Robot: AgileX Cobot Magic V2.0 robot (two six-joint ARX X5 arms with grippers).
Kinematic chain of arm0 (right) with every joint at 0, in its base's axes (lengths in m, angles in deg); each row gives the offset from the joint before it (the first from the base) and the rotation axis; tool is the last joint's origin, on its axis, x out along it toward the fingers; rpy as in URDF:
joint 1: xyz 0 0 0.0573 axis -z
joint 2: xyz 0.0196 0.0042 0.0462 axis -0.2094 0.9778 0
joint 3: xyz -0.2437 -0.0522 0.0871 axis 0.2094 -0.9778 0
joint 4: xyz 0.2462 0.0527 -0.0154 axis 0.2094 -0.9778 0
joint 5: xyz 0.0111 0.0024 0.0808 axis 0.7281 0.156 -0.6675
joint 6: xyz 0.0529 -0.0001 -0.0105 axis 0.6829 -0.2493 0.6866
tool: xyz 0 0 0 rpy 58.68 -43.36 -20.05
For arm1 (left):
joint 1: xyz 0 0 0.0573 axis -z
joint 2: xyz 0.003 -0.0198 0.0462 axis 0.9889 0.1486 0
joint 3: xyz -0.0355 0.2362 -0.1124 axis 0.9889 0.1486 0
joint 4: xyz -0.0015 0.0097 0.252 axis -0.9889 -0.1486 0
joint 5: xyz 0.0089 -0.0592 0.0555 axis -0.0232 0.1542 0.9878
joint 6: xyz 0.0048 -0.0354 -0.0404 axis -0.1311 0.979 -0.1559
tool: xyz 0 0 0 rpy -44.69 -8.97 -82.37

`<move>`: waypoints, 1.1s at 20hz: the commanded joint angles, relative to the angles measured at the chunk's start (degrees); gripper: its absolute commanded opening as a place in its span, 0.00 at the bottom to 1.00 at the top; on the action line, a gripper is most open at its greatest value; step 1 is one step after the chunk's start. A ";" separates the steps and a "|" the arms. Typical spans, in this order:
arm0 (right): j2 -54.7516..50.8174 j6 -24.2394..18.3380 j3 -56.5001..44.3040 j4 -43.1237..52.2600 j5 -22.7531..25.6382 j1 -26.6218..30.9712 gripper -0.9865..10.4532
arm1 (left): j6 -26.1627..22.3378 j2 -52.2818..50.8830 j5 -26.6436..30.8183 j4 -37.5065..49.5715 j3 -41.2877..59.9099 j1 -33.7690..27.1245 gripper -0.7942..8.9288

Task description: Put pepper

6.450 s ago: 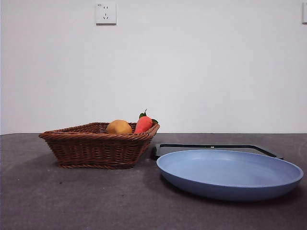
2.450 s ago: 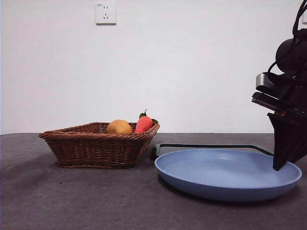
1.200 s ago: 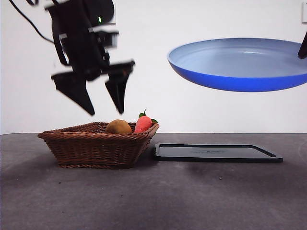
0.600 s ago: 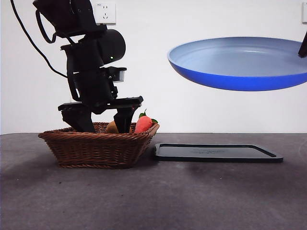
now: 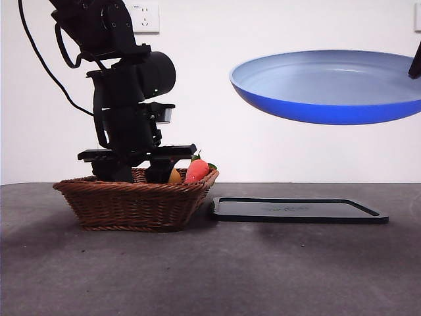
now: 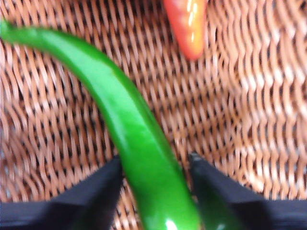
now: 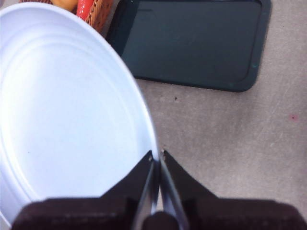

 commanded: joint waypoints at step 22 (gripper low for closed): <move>16.98 3.02 1.03 7.21 -1.88 -0.09 0.09 | 2.82 -21.99 -3.30 -5.64 -0.90 7.65 0.23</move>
